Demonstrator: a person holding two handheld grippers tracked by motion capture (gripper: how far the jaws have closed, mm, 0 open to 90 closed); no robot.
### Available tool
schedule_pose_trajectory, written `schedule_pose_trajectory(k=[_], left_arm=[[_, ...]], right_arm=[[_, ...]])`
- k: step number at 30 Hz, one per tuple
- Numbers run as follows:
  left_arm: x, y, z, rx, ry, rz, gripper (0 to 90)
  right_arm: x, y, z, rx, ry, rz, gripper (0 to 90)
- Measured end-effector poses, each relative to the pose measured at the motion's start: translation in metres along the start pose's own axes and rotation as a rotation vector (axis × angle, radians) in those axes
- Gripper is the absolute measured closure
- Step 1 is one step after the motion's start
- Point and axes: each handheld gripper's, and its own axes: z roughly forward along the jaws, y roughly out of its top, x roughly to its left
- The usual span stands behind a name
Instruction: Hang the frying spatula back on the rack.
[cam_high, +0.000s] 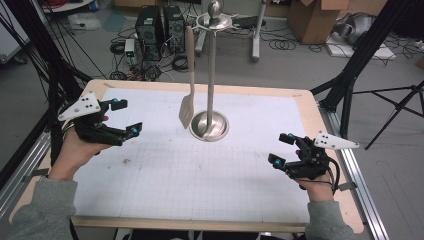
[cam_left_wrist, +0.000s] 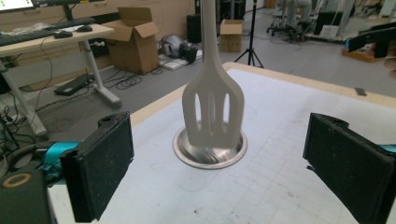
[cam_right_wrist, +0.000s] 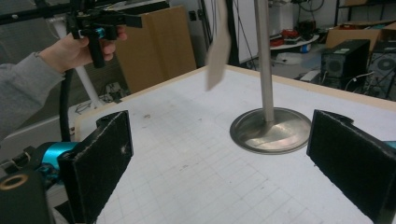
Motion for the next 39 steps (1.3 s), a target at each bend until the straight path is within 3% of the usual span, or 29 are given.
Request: schedule_pose_trajectory(k=[14,18,28,39], left_arm=[[-0.007,-0.012,-0.017,-0.029,0.007,0.002,9.1],[-0.007,-0.021,-0.024,-0.053,-0.018,-0.012,9.1],[-0.001,-0.033,-0.039,-0.049,0.067,-0.006,9.1],[0.012,-0.049,-0.056,-0.111,0.149,-0.066,9.1]], right_arm=[[-0.002,0.001,-0.004,-0.028,-0.03,-0.013,6.0],[-0.002,0.001,-0.005,-0.039,-0.036,-0.024,6.0],[-0.001,0.001,-0.001,-0.027,-0.035,-0.044,6.0],[0.0,0.001,0.001,-0.02,-0.049,-0.068,5.9]])
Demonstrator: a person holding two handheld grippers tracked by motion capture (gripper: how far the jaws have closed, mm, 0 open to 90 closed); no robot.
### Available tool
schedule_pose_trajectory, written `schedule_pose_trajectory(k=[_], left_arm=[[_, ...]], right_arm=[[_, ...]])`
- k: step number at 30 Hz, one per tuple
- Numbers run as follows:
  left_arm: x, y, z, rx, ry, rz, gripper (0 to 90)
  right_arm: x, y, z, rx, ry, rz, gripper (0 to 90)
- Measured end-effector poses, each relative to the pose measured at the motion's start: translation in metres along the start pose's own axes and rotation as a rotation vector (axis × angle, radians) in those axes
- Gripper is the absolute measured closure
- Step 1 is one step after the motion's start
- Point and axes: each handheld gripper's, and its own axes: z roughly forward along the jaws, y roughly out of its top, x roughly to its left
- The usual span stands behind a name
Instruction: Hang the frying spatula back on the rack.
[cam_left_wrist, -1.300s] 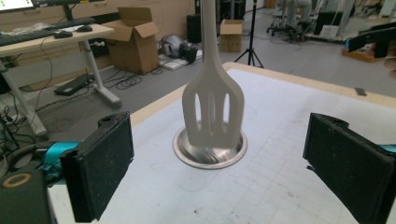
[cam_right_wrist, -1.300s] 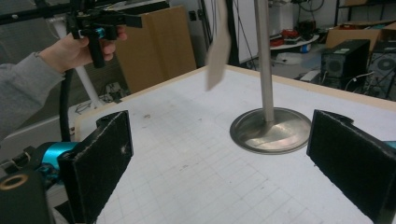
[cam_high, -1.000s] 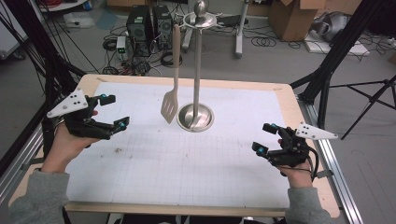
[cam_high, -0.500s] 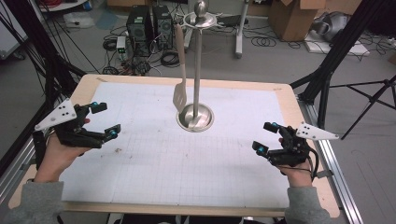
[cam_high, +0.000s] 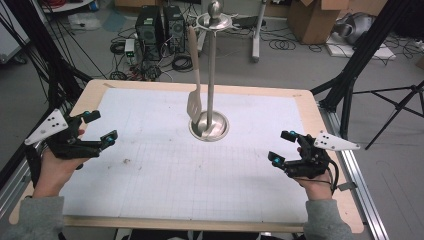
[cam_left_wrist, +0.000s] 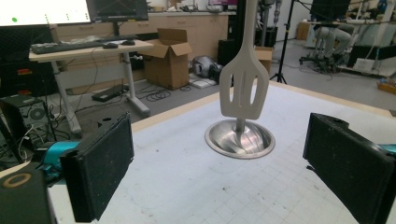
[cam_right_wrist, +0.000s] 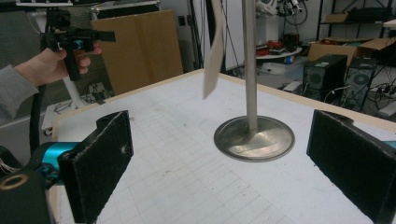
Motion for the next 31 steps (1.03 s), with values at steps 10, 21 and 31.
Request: schedule_pose_trajectory(k=[10,21,31], left_arm=[[0.006,-0.008,-0.013,0.004,0.068,-0.001,9.1],[0.012,-0.016,-0.031,0.042,0.142,0.013,9.1],[0.016,-0.022,-0.036,0.007,0.204,-0.031,9.1]], right_arm=[[-0.001,-0.002,0.0,0.003,-0.043,-0.017,6.0],[-0.008,-0.004,-0.004,-0.019,-0.095,-0.014,6.0],[-0.012,-0.007,-0.008,-0.049,-0.136,0.003,6.0]])
